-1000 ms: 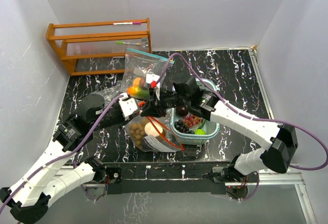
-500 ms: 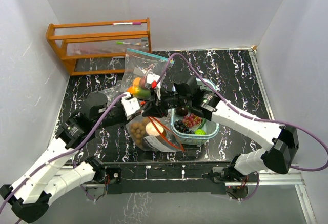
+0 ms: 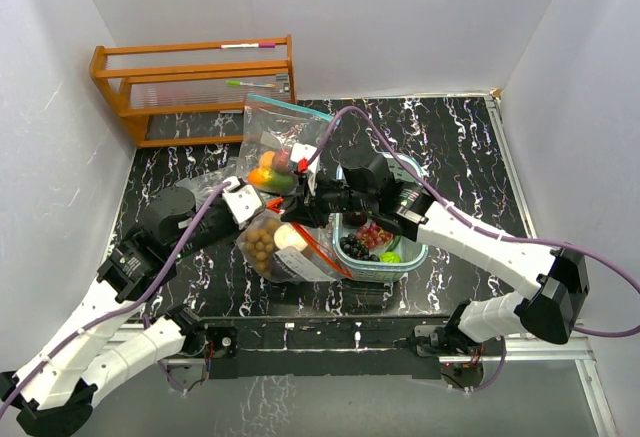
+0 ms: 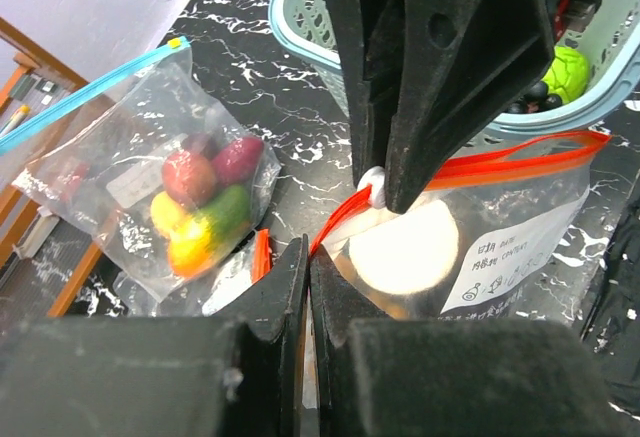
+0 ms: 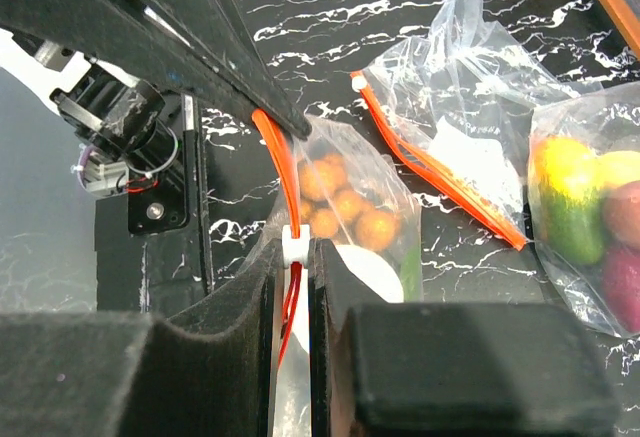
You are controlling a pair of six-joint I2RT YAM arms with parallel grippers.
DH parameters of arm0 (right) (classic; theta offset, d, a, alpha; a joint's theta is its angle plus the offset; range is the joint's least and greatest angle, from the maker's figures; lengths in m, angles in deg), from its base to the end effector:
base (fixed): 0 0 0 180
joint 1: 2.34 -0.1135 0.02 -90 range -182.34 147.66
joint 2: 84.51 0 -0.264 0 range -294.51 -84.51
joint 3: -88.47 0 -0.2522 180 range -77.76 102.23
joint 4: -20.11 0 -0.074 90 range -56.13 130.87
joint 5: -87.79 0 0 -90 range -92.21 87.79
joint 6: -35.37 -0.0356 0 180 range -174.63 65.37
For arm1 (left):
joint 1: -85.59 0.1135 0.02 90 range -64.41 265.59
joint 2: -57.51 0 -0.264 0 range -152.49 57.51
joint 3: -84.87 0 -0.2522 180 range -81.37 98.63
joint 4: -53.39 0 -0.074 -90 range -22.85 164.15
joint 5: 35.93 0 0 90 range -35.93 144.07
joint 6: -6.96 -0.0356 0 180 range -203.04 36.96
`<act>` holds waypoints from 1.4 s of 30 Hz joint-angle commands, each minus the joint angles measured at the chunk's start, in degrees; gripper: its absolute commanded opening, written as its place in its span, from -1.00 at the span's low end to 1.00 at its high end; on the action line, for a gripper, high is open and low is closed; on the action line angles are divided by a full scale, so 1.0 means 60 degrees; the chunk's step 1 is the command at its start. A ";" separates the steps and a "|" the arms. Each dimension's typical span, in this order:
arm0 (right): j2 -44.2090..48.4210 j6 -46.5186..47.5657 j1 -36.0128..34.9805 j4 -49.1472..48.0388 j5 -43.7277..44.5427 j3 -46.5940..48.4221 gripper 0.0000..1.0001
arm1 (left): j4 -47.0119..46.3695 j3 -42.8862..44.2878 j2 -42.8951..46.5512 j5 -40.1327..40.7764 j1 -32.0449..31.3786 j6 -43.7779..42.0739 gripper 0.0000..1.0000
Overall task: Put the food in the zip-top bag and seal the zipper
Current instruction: Zip the zipper food storage bag at the center of the board.
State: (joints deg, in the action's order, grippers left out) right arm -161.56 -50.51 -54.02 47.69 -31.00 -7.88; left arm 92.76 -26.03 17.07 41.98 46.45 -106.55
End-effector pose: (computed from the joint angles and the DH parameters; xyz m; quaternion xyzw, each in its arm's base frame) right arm 0.1785 0.2535 0.3621 -0.4980 0.6395 0.4087 0.4196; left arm 0.1095 -0.0988 0.3855 0.4555 0.6192 -0.1666 0.6176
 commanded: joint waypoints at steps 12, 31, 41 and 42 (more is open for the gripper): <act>0.0360 -0.0115 0.0065 0.0080 0.0269 -0.0395 -0.85 | -0.0790 0.0754 0.0582 0.2908 0.0034 -0.0477 -1.00; 0.0996 -0.0439 0.0060 0.0157 0.0322 -0.1194 -0.85 | -0.1871 0.1443 0.0518 0.5164 0.0033 -0.0971 -1.00; 0.1295 -0.0535 0.0061 0.0314 0.0413 -0.1540 -0.85 | -0.2332 0.1580 0.0429 0.5717 0.0033 -0.1117 -1.00; 0.1323 -0.0551 0.0059 0.0325 0.0413 -0.1572 -0.85 | -0.2334 0.1586 0.0420 0.5729 0.0033 -0.1132 -1.00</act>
State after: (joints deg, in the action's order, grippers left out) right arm -155.68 -53.24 -53.93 47.41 -28.91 -15.99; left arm 84.76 -19.96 18.79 71.40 46.41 -111.84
